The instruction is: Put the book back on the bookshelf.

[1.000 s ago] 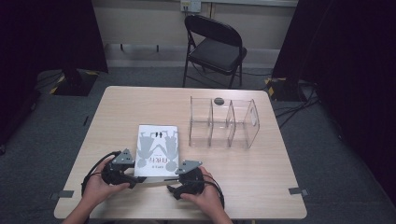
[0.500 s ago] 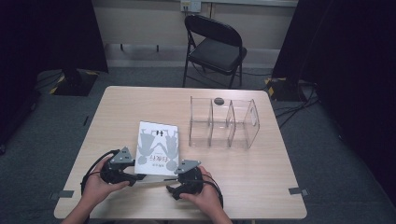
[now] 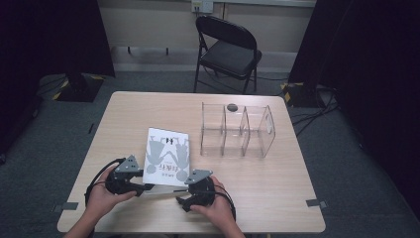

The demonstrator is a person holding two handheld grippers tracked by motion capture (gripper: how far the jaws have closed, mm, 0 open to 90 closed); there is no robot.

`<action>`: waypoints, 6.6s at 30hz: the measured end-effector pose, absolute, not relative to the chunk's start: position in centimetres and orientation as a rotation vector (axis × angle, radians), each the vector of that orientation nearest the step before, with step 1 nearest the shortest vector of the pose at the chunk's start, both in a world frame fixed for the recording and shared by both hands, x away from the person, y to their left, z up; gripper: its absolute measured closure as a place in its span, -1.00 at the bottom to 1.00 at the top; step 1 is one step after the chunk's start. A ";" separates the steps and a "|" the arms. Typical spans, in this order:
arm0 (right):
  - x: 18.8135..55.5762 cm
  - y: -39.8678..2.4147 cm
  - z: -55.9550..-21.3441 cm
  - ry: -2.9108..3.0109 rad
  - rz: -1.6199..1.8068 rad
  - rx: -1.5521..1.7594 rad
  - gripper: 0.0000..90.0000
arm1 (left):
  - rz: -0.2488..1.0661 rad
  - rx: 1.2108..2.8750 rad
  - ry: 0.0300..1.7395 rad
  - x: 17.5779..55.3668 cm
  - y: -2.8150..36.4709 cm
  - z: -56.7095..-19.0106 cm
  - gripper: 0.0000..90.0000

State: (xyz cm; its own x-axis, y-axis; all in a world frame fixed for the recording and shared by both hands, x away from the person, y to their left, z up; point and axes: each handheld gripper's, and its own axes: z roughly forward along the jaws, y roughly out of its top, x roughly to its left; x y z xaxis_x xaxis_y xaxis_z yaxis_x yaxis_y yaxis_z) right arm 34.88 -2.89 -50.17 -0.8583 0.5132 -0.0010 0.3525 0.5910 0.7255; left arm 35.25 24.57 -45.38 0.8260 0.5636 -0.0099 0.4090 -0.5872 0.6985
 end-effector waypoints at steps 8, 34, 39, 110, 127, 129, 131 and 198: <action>35.3 -2.7 -49.8 2.591 1.083 0.679 -0.77 | 0.253 2.287 0.708 35.4 24.7 -45.2 0.00; 35.5 1.0 -47.3 2.466 1.154 0.543 -0.78 | 0.235 2.288 0.714 35.5 24.6 -44.8 0.04; 35.5 2.1 -47.2 2.443 1.150 0.517 -0.78 | 0.243 2.298 0.718 35.5 24.4 -44.5 0.04; 34.9 0.8 -41.6 2.334 0.962 0.509 0.35 | 0.336 2.383 0.675 36.7 26.8 -47.4 -0.57; 36.1 0.4 -38.8 2.393 0.947 0.561 0.41 | 0.330 2.372 0.639 36.9 25.6 -48.1 -0.54; 36.1 0.4 -38.8 2.400 0.932 0.545 0.41 | 0.350 2.356 0.616 36.9 25.4 -48.1 -0.54; 36.1 0.5 -38.7 2.404 0.931 0.542 0.41 | 0.368 2.351 0.618 36.8 25.2 -48.2 -0.46; 37.3 2.5 -33.7 2.580 0.772 0.498 0.41 | 0.562 2.325 0.455 37.0 24.3 -44.4 0.04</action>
